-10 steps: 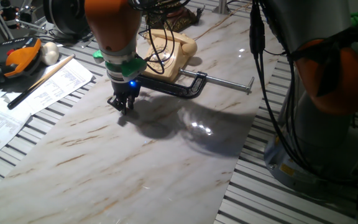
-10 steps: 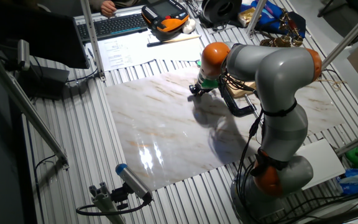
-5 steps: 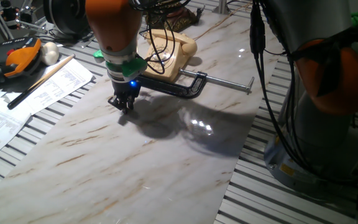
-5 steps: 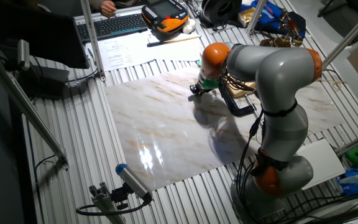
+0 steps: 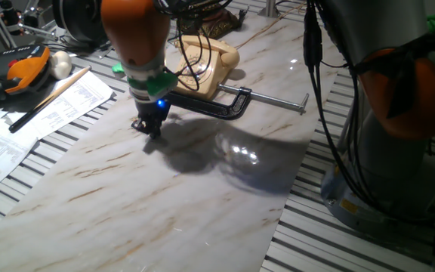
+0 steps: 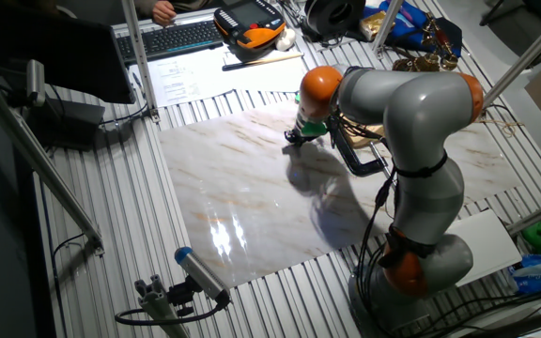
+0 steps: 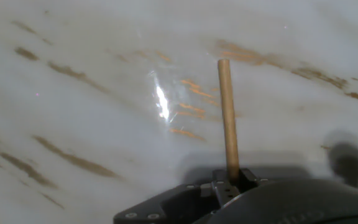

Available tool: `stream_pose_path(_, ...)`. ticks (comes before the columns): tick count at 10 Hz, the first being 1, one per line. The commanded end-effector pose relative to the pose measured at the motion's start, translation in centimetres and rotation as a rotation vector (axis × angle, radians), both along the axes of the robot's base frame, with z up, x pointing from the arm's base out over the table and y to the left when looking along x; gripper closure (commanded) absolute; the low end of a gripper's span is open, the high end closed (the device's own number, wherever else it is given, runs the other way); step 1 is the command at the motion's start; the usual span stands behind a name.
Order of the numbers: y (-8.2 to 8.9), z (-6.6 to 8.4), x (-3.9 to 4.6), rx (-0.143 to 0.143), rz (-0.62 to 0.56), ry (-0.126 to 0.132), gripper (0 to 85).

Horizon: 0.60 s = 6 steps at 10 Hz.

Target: Dial a number on an old rotary phone

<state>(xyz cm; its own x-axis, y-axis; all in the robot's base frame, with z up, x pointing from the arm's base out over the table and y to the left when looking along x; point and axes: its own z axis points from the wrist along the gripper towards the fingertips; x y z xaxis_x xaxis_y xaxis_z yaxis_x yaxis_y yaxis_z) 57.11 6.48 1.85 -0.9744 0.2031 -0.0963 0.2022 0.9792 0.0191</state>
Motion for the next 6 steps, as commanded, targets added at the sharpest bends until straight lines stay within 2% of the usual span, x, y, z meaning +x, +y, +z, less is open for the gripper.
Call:
stream_pose_path(1, -0.2, 0.3, 0.19, -0.003, -0.01, -0.002, 85.0)
stream_pose_path(4, -0.1, 1.8, 0.32, -0.01, -0.026, 0.016, 85.0)
stream_pose_path(6, -0.1, 2.7, 0.29, 0.004, -0.071, 0.02, 85.0)
